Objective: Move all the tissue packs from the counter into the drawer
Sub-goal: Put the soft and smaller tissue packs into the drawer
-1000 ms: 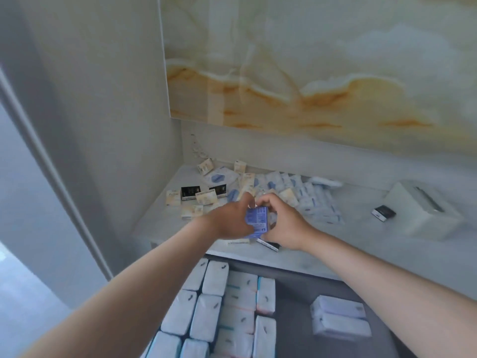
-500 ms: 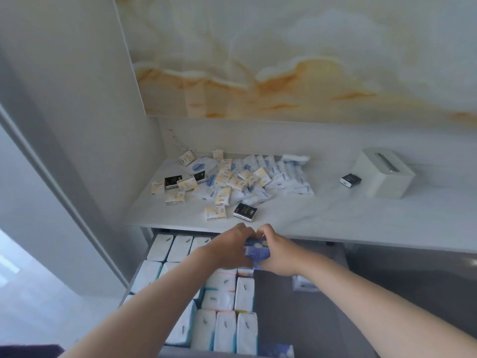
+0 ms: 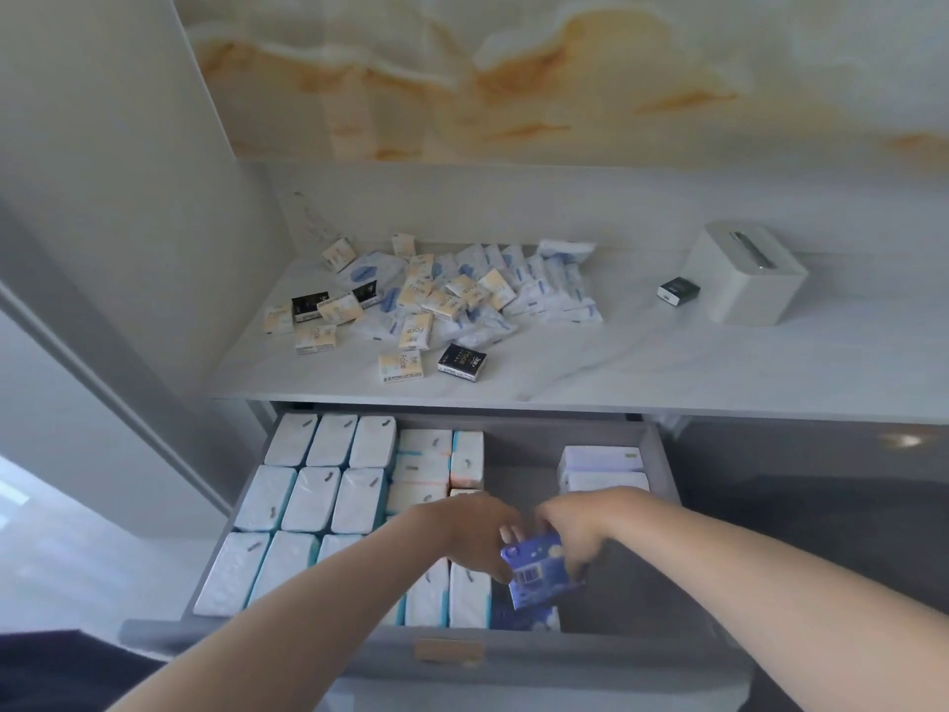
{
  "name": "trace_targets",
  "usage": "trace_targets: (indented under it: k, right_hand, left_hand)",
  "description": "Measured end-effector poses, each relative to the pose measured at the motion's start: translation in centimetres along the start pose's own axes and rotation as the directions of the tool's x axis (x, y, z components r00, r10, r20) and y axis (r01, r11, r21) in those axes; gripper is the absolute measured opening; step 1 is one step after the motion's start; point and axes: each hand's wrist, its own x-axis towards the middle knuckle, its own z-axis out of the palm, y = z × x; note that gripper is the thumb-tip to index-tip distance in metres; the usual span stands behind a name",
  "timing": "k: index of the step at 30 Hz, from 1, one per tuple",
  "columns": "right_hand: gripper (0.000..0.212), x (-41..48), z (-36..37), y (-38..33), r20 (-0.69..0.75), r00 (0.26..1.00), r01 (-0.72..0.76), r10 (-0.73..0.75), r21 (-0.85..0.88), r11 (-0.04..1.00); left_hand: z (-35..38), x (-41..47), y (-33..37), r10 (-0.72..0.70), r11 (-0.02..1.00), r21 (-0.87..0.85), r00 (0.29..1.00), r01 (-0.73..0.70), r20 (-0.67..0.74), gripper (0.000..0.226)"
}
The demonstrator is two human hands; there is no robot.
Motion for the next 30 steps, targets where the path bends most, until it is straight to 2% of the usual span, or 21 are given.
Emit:
trace_targets:
  k: [3, 6, 8, 11, 17, 20, 23, 27, 30]
  right_hand:
    - [0.064, 1.0, 2.3, -0.3, 0.08, 0.996, 0.025, -0.027, 0.027, 0.999]
    - [0.059, 1.6, 3.7, -1.0, 0.159, 0.985, 0.057, -0.064, 0.048, 0.997]
    - [0.056, 1.6, 3.8, -1.0, 0.167, 0.984, 0.065, -0.063, -0.009, 0.998]
    - [0.05, 1.3, 3.2, -0.7, 0.141, 0.988, 0.072, -0.071, -0.006, 0.997]
    - [0.046, 1.3, 3.4, -1.6, 0.133, 0.987, 0.096, -0.092, -0.022, 0.995]
    - [0.035, 1.1, 0.7, -1.9, -0.032, 0.992, 0.125, -0.123, 0.051, 0.991]
    - [0.03, 1.2, -3.3, -2.2, -0.278, 0.955, 0.149, -0.104, 0.146, 0.978]
    - [0.024, 1.8, -8.7, -2.6, -0.542, 0.84, 0.232, -0.025, 0.319, 0.919]
    - [0.028, 3.2, -11.8, -2.2, -0.621, 0.783, 0.235, 0.042, 0.357, 0.904]
  left_hand:
    - [0.8, 0.3, 0.1, 0.014, 0.998, 0.066, 0.996, -0.02, 0.085, 0.043]
    - [1.4, 0.3, 0.3, 0.018, 0.998, 0.064, 0.988, -0.028, 0.15, 0.042]
    - [1.9, 0.2, 0.5, 0.021, 0.993, 0.107, 0.984, -0.041, 0.178, 0.041]
    - [2.7, 0.2, 0.6, 0.01, 0.982, 0.184, 0.983, -0.045, 0.185, 0.041]
    - [1.8, -0.1, 0.7, 0.007, 0.995, 0.092, 0.983, -0.024, 0.183, 0.04]
    - [-0.5, -0.6, 0.0, -0.012, 0.999, 0.039, 0.998, 0.009, 0.069, 0.035]
    - [-4.4, -1.2, -1.0, -0.06, 0.998, 0.006, 0.99, 0.062, -0.129, 0.028]
    - [-9.7, -1.4, -3.7, -0.188, 0.982, -0.101, 0.91, 0.161, -0.37, 0.025]
    - [-13.0, -0.9, -6.0, -0.234, 0.971, -0.161, 0.839, 0.176, -0.492, 0.025]
